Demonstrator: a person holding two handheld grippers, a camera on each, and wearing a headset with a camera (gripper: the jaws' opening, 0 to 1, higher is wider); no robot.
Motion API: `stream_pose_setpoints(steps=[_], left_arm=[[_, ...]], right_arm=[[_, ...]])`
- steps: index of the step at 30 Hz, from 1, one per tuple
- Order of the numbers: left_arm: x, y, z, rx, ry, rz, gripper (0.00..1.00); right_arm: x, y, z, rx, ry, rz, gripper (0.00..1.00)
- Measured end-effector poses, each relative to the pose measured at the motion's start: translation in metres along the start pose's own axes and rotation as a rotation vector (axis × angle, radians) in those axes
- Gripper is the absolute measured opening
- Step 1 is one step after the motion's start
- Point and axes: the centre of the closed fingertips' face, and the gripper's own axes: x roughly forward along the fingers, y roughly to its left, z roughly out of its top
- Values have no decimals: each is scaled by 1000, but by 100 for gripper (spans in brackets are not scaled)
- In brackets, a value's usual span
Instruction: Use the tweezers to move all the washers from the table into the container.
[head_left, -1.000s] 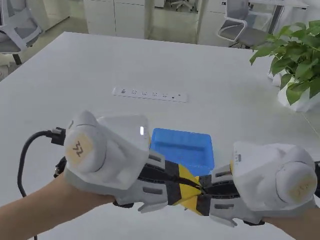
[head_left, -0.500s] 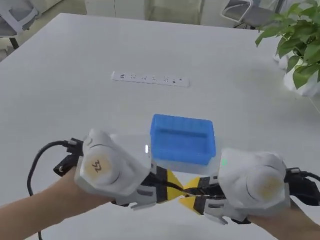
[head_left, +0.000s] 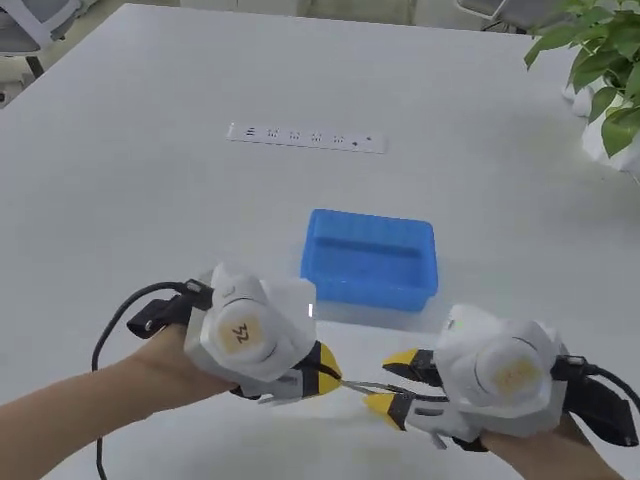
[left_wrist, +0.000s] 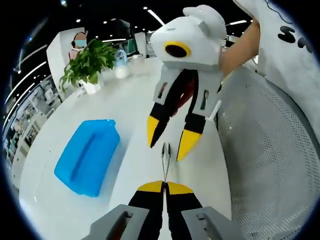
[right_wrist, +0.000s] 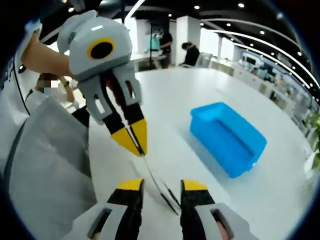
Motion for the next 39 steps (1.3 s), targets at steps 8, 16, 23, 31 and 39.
stream_pose_setpoints(steps=[8,16,23,31,39], left_arm=[[12,-5,-16,-76,62,7,0],[13,-3,-27,-129,103,39,7],[-16,10,-23,-344,47,192,44],[-56,7,-13,-571,-76,347,92],[-100,6,-18,-617,-125,554,99]], right_arm=[[-48,-11,-2,206,-75,-154,46],[-80,-14,-2,289,-145,-244,48],[-89,-16,-4,337,-181,-286,63],[-90,-16,-10,375,-191,-289,75],[-100,-22,-7,366,-213,-329,82]])
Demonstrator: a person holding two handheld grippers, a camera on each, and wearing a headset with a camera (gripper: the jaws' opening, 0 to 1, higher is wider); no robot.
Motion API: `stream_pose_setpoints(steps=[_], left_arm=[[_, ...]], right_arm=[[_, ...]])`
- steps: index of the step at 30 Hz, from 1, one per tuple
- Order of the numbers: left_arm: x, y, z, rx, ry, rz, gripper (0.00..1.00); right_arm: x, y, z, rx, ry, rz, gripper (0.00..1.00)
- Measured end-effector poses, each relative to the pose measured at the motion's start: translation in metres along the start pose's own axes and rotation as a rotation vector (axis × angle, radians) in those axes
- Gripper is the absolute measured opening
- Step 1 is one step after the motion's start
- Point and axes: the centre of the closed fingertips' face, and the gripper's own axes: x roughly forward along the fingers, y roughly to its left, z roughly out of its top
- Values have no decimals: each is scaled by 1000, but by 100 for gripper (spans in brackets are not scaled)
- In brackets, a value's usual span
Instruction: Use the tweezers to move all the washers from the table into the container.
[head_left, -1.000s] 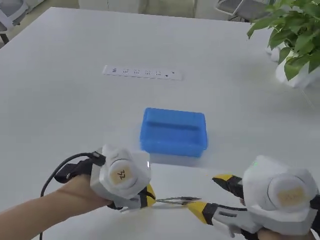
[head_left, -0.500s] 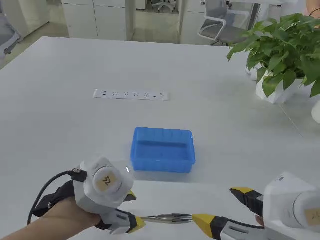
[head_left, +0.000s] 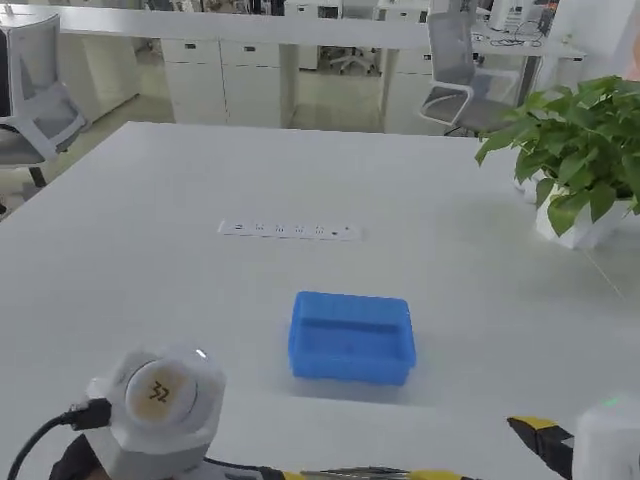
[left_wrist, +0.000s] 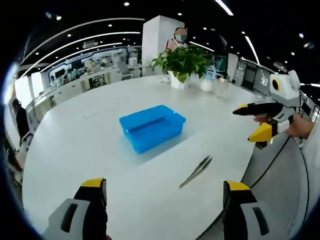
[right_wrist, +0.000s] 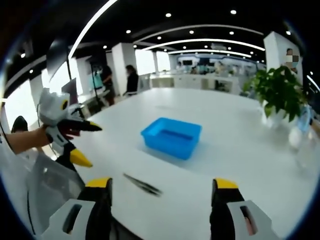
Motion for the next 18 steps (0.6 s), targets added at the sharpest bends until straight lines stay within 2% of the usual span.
stream_pose_setpoints(steps=[1,2,4,6,9,10,13,18], left_arm=[[-5,3,0,4,-9,30,99],[-8,3,0,-1,-18,36,99],[-17,7,4,-44,-60,71,99],[-24,10,6,-83,-81,89,99],[-31,17,5,-100,-86,123,99],[-35,21,8,-110,-107,146,99],[-38,25,11,-137,-131,156,99],[-38,28,10,-123,-128,175,99]], right_arm=[[0,-1,0,0,0,-7,85],[-1,-3,-1,8,0,-13,87],[-1,-5,-1,33,-5,-29,94],[-1,-7,0,39,-11,-41,96],[-3,-10,2,43,-26,-70,99],[-3,-11,2,45,-30,-77,99],[-3,-13,0,52,-26,-82,99],[-2,-11,0,50,-16,-77,99]])
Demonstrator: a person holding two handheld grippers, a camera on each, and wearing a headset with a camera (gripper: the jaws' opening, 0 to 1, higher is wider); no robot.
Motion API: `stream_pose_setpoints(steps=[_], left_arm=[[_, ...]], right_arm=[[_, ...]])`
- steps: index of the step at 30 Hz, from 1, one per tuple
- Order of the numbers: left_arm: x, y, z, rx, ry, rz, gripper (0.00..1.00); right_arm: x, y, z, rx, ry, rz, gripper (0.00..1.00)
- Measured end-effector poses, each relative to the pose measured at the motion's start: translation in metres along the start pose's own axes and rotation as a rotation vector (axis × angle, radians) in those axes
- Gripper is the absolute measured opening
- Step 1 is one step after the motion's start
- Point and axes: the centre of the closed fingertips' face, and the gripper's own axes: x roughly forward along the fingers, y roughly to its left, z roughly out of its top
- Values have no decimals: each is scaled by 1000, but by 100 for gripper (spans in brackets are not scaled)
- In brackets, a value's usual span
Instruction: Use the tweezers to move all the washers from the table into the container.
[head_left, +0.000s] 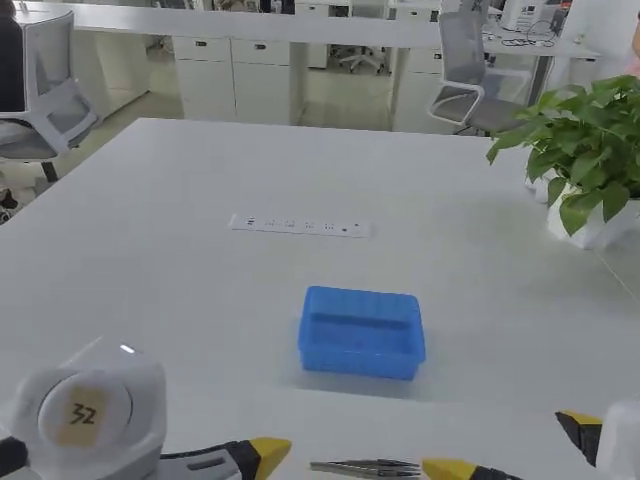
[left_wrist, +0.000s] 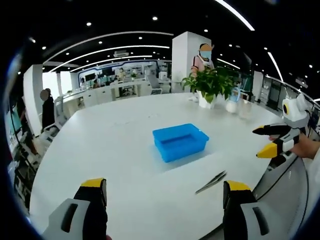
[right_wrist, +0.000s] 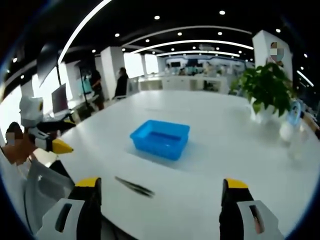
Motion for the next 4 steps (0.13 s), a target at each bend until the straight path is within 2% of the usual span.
stream_pose_setpoints(steps=[4], left_arm=[[1,3,-3,-13,13,9,99]], right_arm=[[1,1,-1,-5,8,1,99]])
